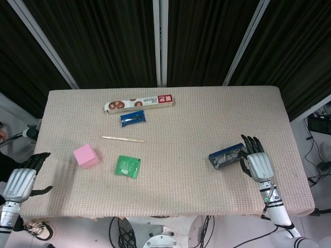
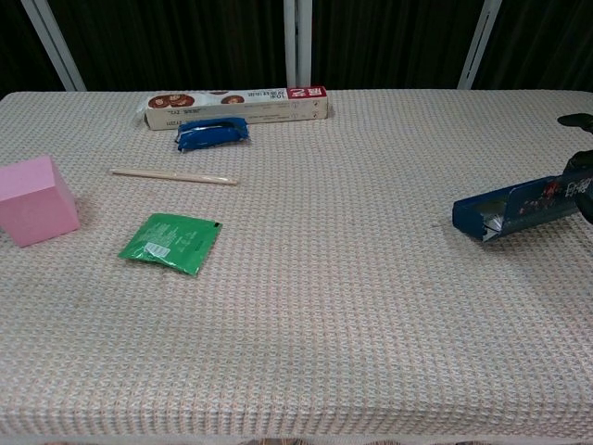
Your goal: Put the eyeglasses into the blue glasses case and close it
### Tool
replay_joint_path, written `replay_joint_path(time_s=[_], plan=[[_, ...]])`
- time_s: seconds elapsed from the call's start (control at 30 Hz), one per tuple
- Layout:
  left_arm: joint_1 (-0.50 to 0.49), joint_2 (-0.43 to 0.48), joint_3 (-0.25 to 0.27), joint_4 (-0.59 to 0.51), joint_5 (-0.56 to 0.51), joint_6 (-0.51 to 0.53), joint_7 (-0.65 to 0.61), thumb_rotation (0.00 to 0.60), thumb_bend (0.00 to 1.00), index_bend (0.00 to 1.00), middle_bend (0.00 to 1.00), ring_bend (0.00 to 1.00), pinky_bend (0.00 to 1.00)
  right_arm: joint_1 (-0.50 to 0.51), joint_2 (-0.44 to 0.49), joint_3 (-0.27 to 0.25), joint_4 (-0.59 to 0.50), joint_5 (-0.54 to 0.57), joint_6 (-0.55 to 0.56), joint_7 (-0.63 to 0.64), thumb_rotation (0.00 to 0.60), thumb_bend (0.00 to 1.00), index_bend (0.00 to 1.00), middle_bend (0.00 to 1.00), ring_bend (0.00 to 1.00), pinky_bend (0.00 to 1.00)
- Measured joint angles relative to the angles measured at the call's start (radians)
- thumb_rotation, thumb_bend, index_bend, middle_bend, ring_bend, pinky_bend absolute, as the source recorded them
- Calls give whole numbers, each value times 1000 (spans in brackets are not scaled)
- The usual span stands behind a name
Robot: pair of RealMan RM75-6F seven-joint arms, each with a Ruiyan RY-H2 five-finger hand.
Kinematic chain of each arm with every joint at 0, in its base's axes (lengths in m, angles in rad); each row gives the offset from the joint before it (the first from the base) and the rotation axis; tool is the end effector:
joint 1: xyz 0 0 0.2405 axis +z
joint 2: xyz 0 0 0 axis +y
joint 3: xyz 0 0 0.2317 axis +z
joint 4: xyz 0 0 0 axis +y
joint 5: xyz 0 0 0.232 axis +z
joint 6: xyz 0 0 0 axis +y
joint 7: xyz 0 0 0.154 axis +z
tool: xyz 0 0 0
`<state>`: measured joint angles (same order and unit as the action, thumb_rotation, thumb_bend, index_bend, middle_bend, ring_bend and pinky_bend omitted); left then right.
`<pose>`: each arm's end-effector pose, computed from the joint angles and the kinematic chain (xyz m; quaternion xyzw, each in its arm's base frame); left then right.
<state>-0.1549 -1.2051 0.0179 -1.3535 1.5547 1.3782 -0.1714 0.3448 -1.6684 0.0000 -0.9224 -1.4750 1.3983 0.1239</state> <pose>-0.3364 0.2008 0.1039 -0.6470 -0.4064 -0.3583 0.5366 -0.3049 -0.2700 0.0053 0.6550 -0.3455 0.4112 0.5315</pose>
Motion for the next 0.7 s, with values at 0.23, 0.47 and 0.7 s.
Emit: replay_joint_path(time_s=[0.23, 0.47, 0.7], plan=[[-5, 11, -2, -26, -9, -9, 27, 599, 97, 100, 103, 106, 254, 17, -48, 21, 56, 1, -48, 1, 600, 444, 881, 11, 0, 0], [-1, 17, -2, -27, -17, -7, 26, 598, 97, 100, 104, 106, 254, 41, -115, 54, 129, 8, -80, 39, 600, 447, 862, 18, 0, 0], [-1, 17, -2, -18, -17, -5, 14, 598, 97, 100, 103, 106, 254, 52, -158, 60, 208, -9, -79, 83, 600, 425, 187, 0, 0, 0]])
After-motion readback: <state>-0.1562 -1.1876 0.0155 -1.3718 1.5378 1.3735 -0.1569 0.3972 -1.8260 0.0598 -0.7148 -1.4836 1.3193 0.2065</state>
